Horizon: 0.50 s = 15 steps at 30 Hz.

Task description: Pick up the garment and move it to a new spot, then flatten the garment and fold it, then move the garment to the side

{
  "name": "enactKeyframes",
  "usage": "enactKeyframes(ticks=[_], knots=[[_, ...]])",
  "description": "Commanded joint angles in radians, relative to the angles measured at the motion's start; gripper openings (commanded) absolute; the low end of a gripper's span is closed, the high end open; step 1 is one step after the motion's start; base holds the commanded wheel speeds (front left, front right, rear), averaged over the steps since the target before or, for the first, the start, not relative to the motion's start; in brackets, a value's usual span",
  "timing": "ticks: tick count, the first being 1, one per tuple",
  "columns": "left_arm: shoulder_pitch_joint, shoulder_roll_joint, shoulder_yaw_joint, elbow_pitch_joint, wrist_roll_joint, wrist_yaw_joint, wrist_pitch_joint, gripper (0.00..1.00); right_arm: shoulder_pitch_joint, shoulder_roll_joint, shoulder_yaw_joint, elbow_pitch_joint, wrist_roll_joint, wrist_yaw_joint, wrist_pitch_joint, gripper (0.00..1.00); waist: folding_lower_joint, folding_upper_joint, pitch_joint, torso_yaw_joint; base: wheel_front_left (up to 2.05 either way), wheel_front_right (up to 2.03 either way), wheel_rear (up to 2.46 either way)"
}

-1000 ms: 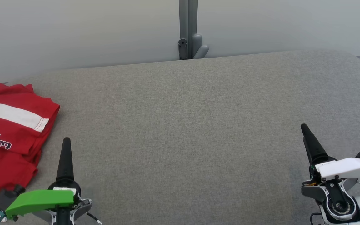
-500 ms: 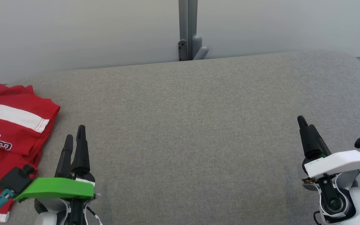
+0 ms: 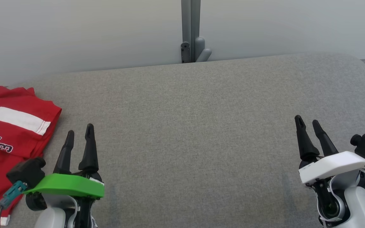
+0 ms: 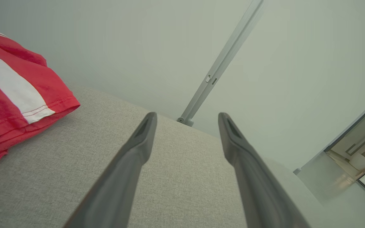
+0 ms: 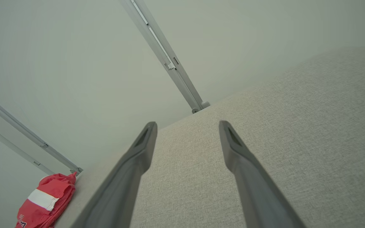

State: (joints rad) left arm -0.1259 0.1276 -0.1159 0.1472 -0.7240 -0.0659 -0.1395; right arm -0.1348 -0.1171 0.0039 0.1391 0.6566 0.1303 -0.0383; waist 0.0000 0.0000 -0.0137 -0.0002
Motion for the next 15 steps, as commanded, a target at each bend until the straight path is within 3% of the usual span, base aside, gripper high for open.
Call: enactKeyframes(ticks=[1,15], knots=[[-0.032,0.013,-0.006,-0.005,0.044,0.007,-0.009,1.00,-0.026,-0.010,0.004,-0.016,-0.043,0.000,-0.015,1.00,0.0000,0.0000,-0.001,0.000,0.00,0.00,0.00],[-0.031,0.019,-0.009,0.033,0.146,0.025,-0.034,1.00,-0.026,-0.001,0.016,0.010,-0.187,0.000,-0.065,1.00,0.0000,0.0000,-0.005,0.001,0.00,0.00,0.00]])
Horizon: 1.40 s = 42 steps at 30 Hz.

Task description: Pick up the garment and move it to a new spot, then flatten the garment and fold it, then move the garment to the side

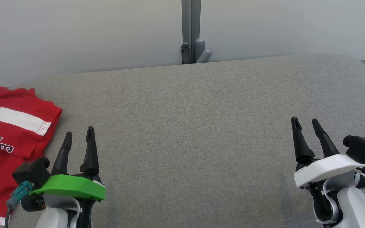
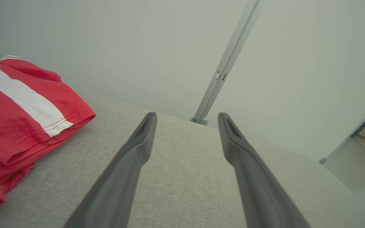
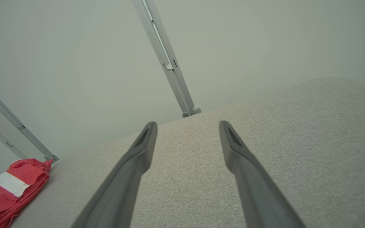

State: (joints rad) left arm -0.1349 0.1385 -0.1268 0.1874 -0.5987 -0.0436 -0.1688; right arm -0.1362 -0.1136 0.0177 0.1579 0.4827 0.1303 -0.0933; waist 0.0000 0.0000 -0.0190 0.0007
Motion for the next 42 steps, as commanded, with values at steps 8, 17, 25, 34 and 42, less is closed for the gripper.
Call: enactKeyframes(ticks=[8,17,25,34,42], knots=[[-0.016,0.021,0.005,0.007,0.069,0.007,-0.019,1.00,-0.023,-0.001,0.003,0.013,-0.095,0.000,-0.036,1.00,0.0000,0.0000,-0.001,0.000,0.00,0.00,0.00],[-0.013,0.032,-0.003,0.025,0.119,0.000,-0.029,1.00,-0.020,0.003,0.008,0.030,-0.170,0.000,-0.065,1.00,0.0000,0.0000,-0.004,0.000,0.00,0.00,0.00],[-0.015,0.034,-0.006,0.041,0.149,-0.010,-0.034,1.00,-0.014,0.010,0.000,0.048,-0.208,0.000,-0.088,1.00,0.0000,0.0000,-0.005,0.001,0.00,0.00,0.00],[-0.018,0.043,-0.019,0.055,0.202,-0.001,-0.044,1.00,-0.012,0.011,0.006,0.070,-0.254,0.000,-0.113,1.00,0.0000,0.0000,-0.008,0.003,0.00,0.00,0.00],[-0.020,0.050,-0.032,0.065,0.243,0.008,-0.045,1.00,-0.011,0.014,0.010,0.084,-0.294,0.000,-0.131,1.00,0.0000,0.0000,-0.010,0.006,0.00,0.00,0.00]])
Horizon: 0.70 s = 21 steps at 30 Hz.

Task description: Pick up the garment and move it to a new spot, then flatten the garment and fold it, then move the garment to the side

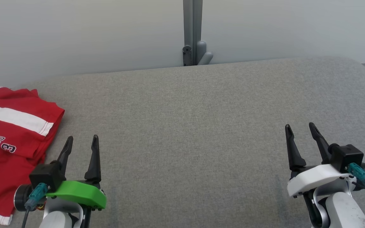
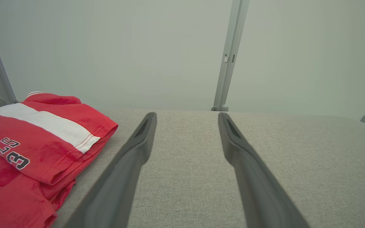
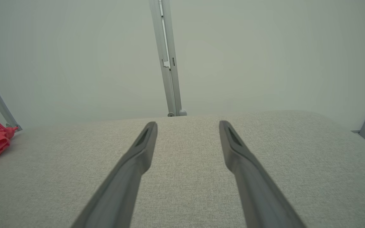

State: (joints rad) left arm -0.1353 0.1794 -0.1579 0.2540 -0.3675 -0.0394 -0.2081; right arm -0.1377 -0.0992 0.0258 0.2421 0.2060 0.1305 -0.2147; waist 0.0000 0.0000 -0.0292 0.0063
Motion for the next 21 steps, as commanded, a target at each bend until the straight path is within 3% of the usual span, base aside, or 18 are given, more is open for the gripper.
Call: enactKeyframes(ticks=[1,21], knots=[[-0.021,0.011,-0.002,0.000,0.018,0.005,-0.006,1.00,-0.010,0.000,0.002,0.002,-0.023,0.000,-0.012,1.00,0.0000,0.0000,0.000,0.001,0.00,0.00,0.00],[-0.028,0.014,-0.015,0.021,0.065,0.007,0.001,1.00,-0.012,0.017,-0.013,0.032,-0.062,0.000,-0.042,1.00,0.0000,0.0000,-0.001,0.008,0.00,0.00,0.00]])
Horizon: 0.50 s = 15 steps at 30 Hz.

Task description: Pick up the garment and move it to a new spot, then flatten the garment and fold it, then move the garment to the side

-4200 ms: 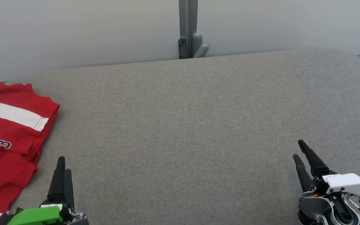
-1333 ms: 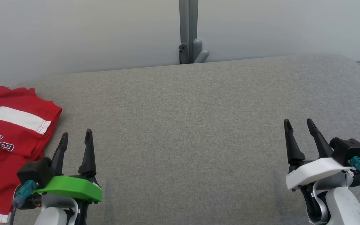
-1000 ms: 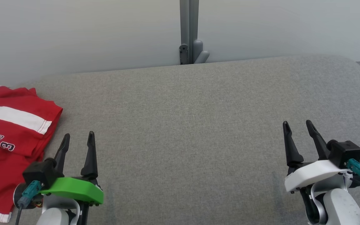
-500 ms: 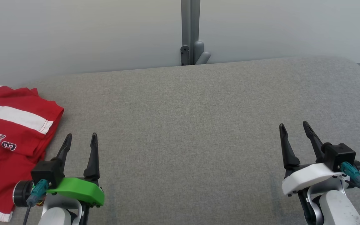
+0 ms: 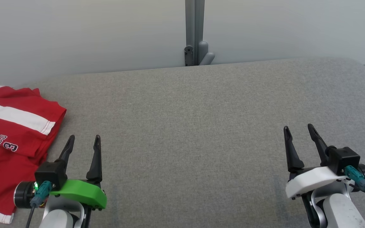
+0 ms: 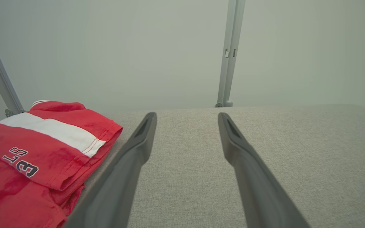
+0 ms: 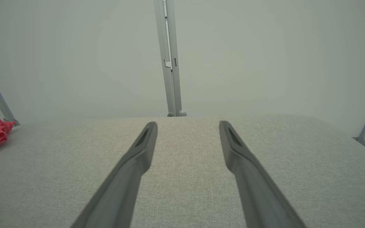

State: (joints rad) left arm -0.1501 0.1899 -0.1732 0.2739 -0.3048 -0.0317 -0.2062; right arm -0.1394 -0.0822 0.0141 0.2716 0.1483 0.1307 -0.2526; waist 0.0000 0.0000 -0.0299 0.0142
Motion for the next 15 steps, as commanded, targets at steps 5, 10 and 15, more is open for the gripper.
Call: enactKeyframes(ticks=[5,10,15], knots=[[-0.014,0.003,0.002,0.004,-0.014,-0.001,-0.001,1.00,-0.008,0.002,-0.005,0.004,0.008,0.000,0.003,1.00,0.0000,0.0000,0.001,0.003,0.00,0.00,0.00],[-0.018,-0.002,0.000,0.003,-0.025,0.003,0.000,1.00,0.001,0.005,-0.013,0.003,0.012,0.000,0.003,1.00,0.0000,0.0000,0.000,0.020,0.00,0.00,0.00],[-0.031,-0.002,0.010,-0.001,-0.033,0.016,-0.006,1.00,0.000,0.005,-0.013,-0.009,0.004,0.000,0.003,1.00,0.0000,0.0000,0.002,0.072,0.00,0.00,0.00]])
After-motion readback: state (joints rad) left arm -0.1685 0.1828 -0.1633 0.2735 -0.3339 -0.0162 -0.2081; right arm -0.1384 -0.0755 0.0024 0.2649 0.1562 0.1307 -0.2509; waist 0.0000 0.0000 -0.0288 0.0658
